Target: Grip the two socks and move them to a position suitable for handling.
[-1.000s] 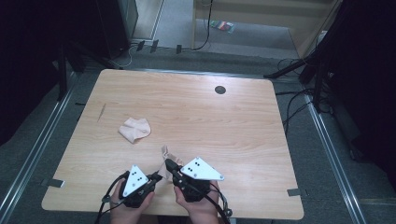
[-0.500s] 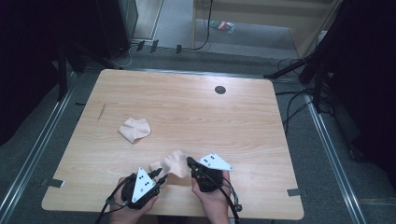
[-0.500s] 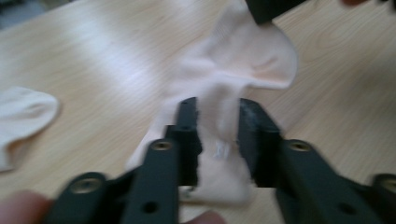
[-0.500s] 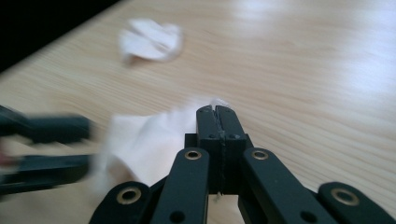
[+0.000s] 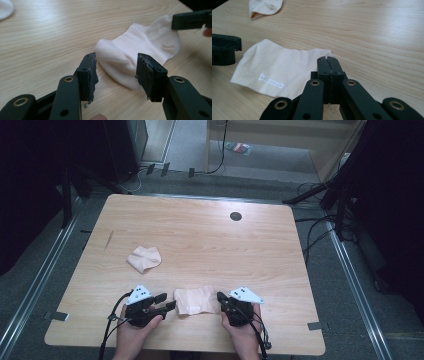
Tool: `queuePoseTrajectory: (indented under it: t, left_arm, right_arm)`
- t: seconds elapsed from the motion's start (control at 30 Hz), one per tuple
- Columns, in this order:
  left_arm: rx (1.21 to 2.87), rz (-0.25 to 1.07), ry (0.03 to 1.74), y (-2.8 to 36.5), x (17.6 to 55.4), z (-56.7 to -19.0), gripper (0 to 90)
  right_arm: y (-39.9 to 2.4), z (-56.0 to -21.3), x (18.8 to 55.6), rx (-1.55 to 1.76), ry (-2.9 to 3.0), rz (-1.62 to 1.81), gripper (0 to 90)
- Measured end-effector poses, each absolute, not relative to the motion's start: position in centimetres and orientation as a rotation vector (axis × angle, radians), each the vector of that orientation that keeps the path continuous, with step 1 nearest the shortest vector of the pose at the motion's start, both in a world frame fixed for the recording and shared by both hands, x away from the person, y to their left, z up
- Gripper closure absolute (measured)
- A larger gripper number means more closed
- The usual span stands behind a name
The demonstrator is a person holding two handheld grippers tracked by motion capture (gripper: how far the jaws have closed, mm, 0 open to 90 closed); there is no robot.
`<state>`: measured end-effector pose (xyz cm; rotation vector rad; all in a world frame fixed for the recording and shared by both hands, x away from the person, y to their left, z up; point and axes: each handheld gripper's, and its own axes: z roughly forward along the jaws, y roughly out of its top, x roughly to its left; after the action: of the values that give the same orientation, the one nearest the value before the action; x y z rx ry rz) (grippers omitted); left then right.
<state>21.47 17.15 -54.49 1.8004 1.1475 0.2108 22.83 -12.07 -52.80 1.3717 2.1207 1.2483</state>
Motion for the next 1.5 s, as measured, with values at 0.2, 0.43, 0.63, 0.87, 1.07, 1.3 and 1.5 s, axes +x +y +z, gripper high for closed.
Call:
queuePoseTrajectory:
  t: [0.2, 0.43, 0.63, 0.87, 1.07, 1.3, 1.5]
  left_arm:
    - [1.899, 0.247, 1.15, 15.2, 21.9, -54.6, 77.9]
    - [1.962, 0.529, 1.096, 15.6, 20.2, -52.2, 88.4]
    - [1.996, 0.51, 1.157, 16.4, 19.5, -53.8, 63.9]
    - [1.753, 0.415, 1.139, 19.0, 19.8, -52.8, 77.6]
    - [1.922, 0.35, 1.18, 17.1, 20.7, -54.9, 88.3]
    - [1.989, 0.397, 1.206, 17.5, 20.9, -55.0, 90.0]
    - [1.99, 0.424, 1.188, 17.7, 20.7, -55.1, 90.0]
  right_arm:
    - [-11.7, -53.0, 22.1, 1.332, 2.161, 1.244, 90.0]
    - [-12.1, -52.1, 21.1, 1.28, 2.099, 1.292, 90.0]
    - [-11.3, -53.4, 21.7, 1.364, 2.196, 1.143, 83.5]
    - [-11.6, -52.0, 21.1, 1.327, 2.044, 1.298, 84.7]
    - [-8.6, -54.2, 21.8, 1.231, 2.203, 1.139, 90.0]
    - [-9.9, -54.9, 22.7, 1.33, 2.215, 1.073, 90.0]
    - [-11.2, -54.9, 23.1, 1.372, 2.201, 1.094, 90.0]
